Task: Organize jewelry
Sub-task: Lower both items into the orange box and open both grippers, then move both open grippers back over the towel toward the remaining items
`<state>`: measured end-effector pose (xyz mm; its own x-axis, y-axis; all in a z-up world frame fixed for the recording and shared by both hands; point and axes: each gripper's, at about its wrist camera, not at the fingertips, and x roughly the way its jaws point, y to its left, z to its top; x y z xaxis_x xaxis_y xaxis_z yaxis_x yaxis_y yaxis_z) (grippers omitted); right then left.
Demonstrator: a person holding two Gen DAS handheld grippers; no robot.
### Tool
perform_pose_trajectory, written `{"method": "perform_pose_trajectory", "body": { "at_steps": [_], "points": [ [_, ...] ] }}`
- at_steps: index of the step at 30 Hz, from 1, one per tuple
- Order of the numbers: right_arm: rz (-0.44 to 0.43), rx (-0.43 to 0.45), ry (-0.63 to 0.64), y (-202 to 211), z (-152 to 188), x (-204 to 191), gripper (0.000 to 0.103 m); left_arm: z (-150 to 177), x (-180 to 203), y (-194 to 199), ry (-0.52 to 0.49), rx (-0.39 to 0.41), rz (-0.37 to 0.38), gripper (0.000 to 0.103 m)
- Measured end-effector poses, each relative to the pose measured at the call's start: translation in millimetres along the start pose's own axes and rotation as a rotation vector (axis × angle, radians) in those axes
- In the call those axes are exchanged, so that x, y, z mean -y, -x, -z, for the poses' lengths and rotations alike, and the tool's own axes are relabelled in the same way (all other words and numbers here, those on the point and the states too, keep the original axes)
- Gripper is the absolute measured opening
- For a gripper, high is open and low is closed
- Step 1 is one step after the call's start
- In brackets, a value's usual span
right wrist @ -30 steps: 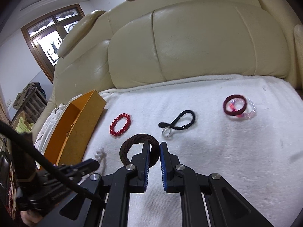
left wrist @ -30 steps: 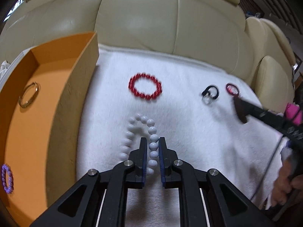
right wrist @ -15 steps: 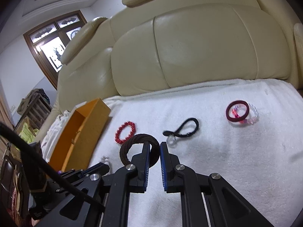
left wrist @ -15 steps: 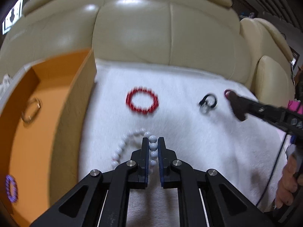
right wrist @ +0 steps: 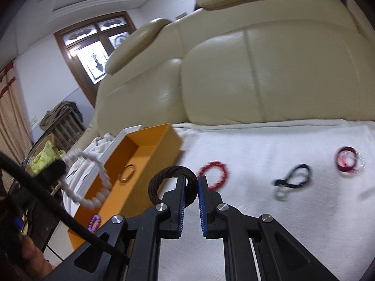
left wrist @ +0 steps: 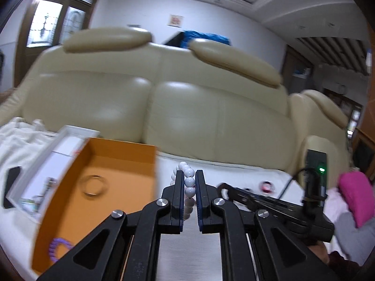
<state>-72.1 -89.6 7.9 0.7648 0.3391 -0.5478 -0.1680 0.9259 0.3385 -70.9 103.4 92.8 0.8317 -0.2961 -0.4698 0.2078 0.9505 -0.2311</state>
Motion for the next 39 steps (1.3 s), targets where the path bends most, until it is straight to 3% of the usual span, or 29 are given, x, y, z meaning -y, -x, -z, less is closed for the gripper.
{"method": "perform_pose_trajectory", "body": {
  "at_steps": [9, 16, 18, 20, 39],
  "points": [
    [-0.118, -0.043, 0.128, -37.8, 14.0, -78.1, 0.012, 24.9, -66.1, -34.6, 0.066, -0.147, -0.213, 0.009],
    [-0.14, -0.083, 0.121, -67.1, 22.8, -97.7, 0.019, 44.7, -94.6, -54.7, 0.115, -0.268, -0.323, 0.01],
    [-0.149, -0.091, 0.093, -71.2, 22.3, -91.4, 0.026, 46.4, -92.9, -50.9, 0.105, -0.267, -0.326, 0.014],
    [-0.132, -0.078, 0.082, -69.2, 21.3, -84.4, 0.026, 44.2, -85.7, -49.0, 0.088, -0.256, -0.33, 0.019],
    [0.019, -0.034, 0.016, -14.4, 6.5, -9.1, 0.026, 31.8, 23.9, -76.8, -0.126, -0.2, -0.259, 0.02]
  ]
}}
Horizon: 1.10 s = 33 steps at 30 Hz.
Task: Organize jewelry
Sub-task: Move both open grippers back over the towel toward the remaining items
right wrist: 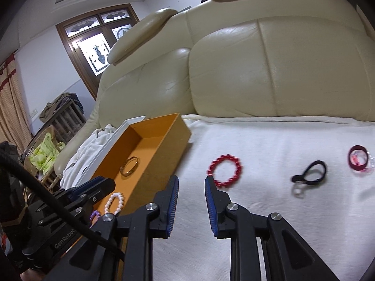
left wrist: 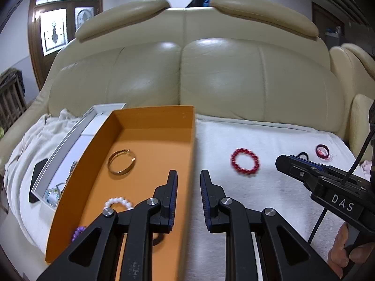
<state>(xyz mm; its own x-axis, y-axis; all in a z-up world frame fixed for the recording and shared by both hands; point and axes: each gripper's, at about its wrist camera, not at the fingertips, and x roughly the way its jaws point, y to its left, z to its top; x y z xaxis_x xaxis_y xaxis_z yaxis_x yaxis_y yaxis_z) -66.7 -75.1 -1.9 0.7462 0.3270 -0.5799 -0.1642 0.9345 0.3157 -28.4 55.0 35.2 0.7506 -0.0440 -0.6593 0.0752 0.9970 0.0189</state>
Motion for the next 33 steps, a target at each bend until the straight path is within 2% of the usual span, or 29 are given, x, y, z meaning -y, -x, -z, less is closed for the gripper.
{"method": "perform_pose_trajectory", "body": {
  "at_steps": [8, 14, 16, 23, 27, 33],
  "points": [
    [0.049, 0.002, -0.023, 19.3, 0.0, 32.7, 0.026, -2.8, 40.7, -7.3, -0.066, 0.001, 0.013, 0.023],
    [0.095, -0.019, -0.041, 29.6, 1.9, 57.5, 0.026, -0.9, 65.1, -13.0, -0.104, -0.006, 0.017, 0.032],
    [0.107, -0.023, -0.053, 33.3, 2.1, 65.9, 0.026, -0.1, 72.0, -15.0, -0.112, -0.009, 0.017, 0.038],
    [0.141, -0.031, -0.101, 44.6, 2.3, 93.4, 0.026, 1.1, 93.8, -22.7, -0.146, -0.026, 0.023, 0.045],
    [0.159, -0.045, -0.136, 47.3, 4.4, 106.3, 0.026, 3.5, 103.5, -25.3, -0.166, -0.032, 0.016, 0.056],
    [0.183, -0.072, -0.173, 46.7, 7.9, 117.5, 0.026, 4.5, 111.3, -27.1, -0.182, -0.04, 0.023, 0.061]
  ]
}}
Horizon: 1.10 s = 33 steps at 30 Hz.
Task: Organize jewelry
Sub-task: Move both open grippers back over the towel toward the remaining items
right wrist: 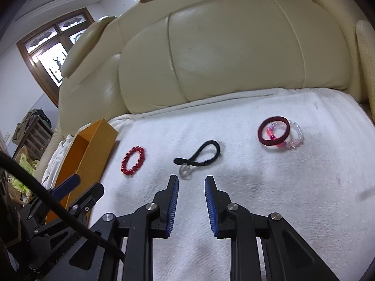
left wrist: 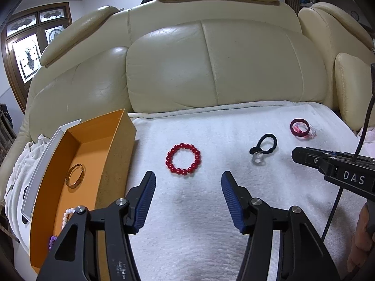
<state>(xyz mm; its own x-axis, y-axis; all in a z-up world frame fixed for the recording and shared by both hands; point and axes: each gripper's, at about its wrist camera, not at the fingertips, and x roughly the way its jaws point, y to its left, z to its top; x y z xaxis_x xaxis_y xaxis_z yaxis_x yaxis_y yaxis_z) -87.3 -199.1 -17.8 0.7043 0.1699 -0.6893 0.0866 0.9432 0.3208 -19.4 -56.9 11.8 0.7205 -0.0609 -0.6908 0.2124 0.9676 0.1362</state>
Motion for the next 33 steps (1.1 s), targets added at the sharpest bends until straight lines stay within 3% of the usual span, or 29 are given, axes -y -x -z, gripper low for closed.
{"method": "perform_pose_trajectory", "body": {
  "at_steps": [14, 18, 33],
  "points": [
    [0.015, -0.019, -0.019, -2.2, 1.3, 2.8, 0.026, 0.0, -1.8, 2.0, -0.006, 0.005, 0.01, 0.062],
    [0.018, -0.022, -0.026, -1.9, 0.7, 4.0, 0.032, -0.1, -1.8, 1.6, -0.005, 0.002, 0.011, 0.062],
    [0.038, 0.028, -0.059, 13.1, -8.6, 23.3, 0.032, 1.1, 1.7, -7.7, -0.005, -0.036, 0.059, 0.062]
  ]
}}
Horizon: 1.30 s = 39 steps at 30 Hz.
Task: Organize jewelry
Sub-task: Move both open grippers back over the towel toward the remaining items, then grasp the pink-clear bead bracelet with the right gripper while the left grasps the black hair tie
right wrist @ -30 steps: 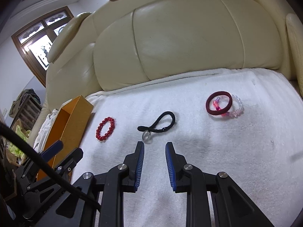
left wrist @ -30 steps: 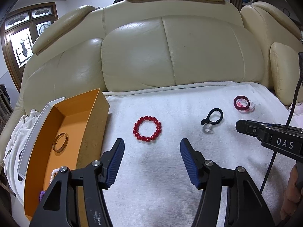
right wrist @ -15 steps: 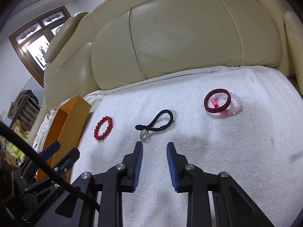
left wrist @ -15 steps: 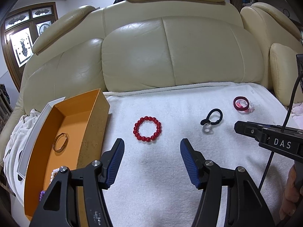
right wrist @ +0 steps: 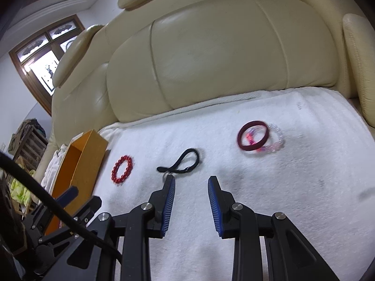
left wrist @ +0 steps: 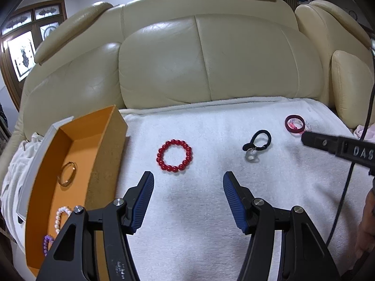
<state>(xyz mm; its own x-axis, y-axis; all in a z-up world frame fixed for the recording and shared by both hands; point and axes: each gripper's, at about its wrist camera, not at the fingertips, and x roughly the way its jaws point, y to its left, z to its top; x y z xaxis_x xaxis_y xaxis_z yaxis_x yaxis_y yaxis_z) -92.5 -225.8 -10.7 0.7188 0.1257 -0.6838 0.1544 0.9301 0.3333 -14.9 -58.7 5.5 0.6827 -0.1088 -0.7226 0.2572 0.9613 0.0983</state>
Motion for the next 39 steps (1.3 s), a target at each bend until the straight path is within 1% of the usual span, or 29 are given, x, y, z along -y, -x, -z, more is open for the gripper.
{"method": "perform_pose_trajectory", "body": {
  "at_steps": [7, 17, 22, 26, 31, 34, 37, 39],
  "points": [
    [0.036, 0.015, -0.084, 5.6, -12.6, 31.0, 0.032, 1.0, -3.1, -14.8, 0.019, -0.054, 0.093, 0.062],
    [0.062, -0.011, -0.217, 7.7, -22.8, 77.1, 0.032, 4.5, -2.4, -24.4, 0.014, -0.088, 0.114, 0.062],
    [0.058, -0.001, -0.31, 10.9, -27.2, 107.5, 0.032, 6.0, 4.1, -26.8, 0.007, -0.087, 0.14, 0.062],
    [0.049, 0.006, -0.373, 6.8, -31.7, 126.1, 0.032, 0.2, 10.3, -32.0, 0.012, -0.068, 0.176, 0.062],
    [0.049, 0.007, -0.363, -8.0, -43.4, 126.8, 0.032, -14.3, 24.1, -40.7, 0.008, -0.021, 0.239, 0.062],
    [0.078, -0.003, -0.333, -20.5, -50.8, 120.2, 0.032, -21.3, 33.7, -47.6, 0.006, -0.012, 0.292, 0.062],
    [0.15, -0.029, -0.283, -34.9, -55.6, 112.4, 0.031, -27.3, 40.6, -53.5, 0.01, 0.004, 0.343, 0.062],
    [0.175, -0.045, -0.261, -44.1, -56.7, 109.4, 0.031, -30.7, 43.8, -58.3, 0.013, 0.005, 0.352, 0.062]
  ]
}}
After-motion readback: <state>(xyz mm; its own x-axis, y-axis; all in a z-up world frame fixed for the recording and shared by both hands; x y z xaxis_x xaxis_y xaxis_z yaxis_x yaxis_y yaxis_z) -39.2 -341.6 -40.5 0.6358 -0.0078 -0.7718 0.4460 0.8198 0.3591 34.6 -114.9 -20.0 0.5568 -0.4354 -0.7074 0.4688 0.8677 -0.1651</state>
